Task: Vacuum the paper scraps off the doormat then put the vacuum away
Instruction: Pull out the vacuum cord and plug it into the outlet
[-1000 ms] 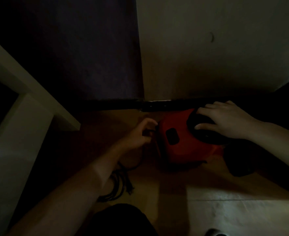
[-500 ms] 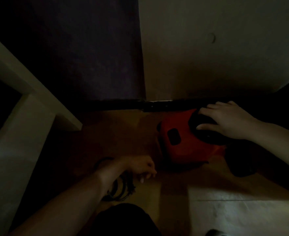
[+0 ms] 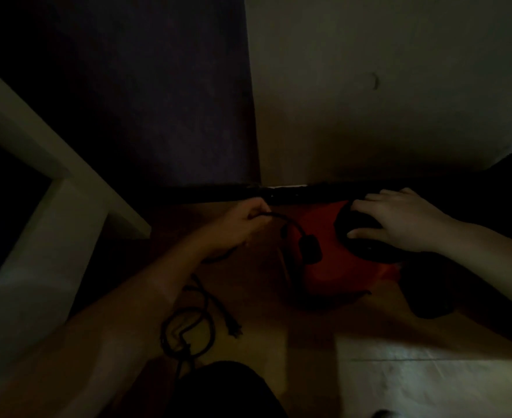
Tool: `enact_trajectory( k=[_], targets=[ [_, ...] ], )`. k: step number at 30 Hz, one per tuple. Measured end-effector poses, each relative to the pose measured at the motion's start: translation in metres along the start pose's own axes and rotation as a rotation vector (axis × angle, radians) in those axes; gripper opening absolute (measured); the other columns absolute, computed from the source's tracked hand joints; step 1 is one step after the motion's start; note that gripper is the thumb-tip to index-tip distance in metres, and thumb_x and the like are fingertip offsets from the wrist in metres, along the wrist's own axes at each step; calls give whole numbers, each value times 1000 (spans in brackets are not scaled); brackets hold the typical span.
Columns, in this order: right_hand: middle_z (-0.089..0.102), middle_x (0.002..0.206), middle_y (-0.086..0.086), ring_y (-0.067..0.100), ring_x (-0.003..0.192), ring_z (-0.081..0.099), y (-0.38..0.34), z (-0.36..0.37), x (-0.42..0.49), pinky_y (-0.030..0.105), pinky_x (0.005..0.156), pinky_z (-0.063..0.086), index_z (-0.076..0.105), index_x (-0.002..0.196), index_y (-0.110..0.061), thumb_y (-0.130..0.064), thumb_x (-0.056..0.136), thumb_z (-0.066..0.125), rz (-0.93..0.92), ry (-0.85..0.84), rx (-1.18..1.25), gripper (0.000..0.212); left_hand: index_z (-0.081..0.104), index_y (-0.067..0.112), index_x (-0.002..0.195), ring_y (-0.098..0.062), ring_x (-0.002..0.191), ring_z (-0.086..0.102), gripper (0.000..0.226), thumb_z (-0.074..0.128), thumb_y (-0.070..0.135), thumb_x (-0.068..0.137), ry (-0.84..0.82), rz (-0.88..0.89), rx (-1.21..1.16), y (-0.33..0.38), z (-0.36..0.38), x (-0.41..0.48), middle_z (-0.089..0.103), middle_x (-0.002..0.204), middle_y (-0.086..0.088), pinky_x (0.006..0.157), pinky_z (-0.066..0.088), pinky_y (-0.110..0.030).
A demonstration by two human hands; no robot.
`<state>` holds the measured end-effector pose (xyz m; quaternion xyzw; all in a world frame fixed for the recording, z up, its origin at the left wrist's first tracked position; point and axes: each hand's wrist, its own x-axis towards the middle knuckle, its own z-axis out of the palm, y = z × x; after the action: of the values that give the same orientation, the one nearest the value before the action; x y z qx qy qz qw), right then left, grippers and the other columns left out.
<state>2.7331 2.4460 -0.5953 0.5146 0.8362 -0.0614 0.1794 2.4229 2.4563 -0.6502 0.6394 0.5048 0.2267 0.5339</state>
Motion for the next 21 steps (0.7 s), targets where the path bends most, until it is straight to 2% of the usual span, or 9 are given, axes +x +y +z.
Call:
enact_trajectory(
  k=[2,4,7,9,11,13,14,17,21],
  targets=[
    [51,129,-6,20,127,45,-8,-9,1,42,101,36,40,144,-36,-78,87,41,21,-70,41,70,60,19,88,-9,62,54,11,59,12,97,-53,36,179,26,-17,-7,63,77,2,55,45,-25],
    [47,140,-5,22,134,42,-26,-22,4,42,106,36,33,150,-36,-72,84,59,-23,-33,205,79,65,17,91,-7,74,61,7,62,12,93,-98,92,351,51,-28,-12,69,86,1,68,51,-29],
    [46,151,-3,18,137,45,-66,-39,20,29,109,38,36,152,-28,-55,83,74,-151,71,591,83,65,29,90,-4,84,63,10,62,20,86,-135,123,453,73,-27,-21,67,91,10,77,53,-27],
    [55,144,1,19,130,54,-90,-42,36,37,107,45,45,146,-24,-48,87,73,-205,62,762,69,58,41,88,-9,94,66,15,61,30,79,-92,133,421,76,-26,-27,67,98,9,85,55,-33],
    [67,125,5,23,114,66,-106,-40,50,43,95,53,56,132,-18,-38,93,69,-224,74,867,45,55,42,92,-14,101,66,19,63,29,80,-41,143,359,70,-28,-32,68,105,5,91,54,-39],
    [73,98,2,17,88,71,-115,-37,57,34,77,55,65,109,-21,-28,99,62,-209,66,919,12,57,28,102,-14,103,64,21,67,20,86,-1,149,354,58,-30,-39,67,109,0,92,53,-35],
    [71,85,-2,11,76,68,-118,-36,60,31,69,52,65,97,-23,-24,101,60,-204,69,902,7,56,20,108,-12,102,63,23,68,16,88,17,157,356,51,-30,-43,66,110,-1,91,52,-30],
    [64,72,-6,9,66,61,-123,-33,70,35,69,48,64,83,-22,-20,102,58,-182,113,856,20,55,13,120,0,105,55,37,72,15,87,167,209,369,23,-30,-65,60,116,5,91,42,-10],
    [66,79,-3,16,76,64,-118,-27,84,37,74,48,64,80,-21,-24,100,60,-179,144,743,21,59,19,111,-10,105,59,19,63,21,93,481,122,334,-38,-34,-95,62,111,5,89,45,-24]
  ],
)
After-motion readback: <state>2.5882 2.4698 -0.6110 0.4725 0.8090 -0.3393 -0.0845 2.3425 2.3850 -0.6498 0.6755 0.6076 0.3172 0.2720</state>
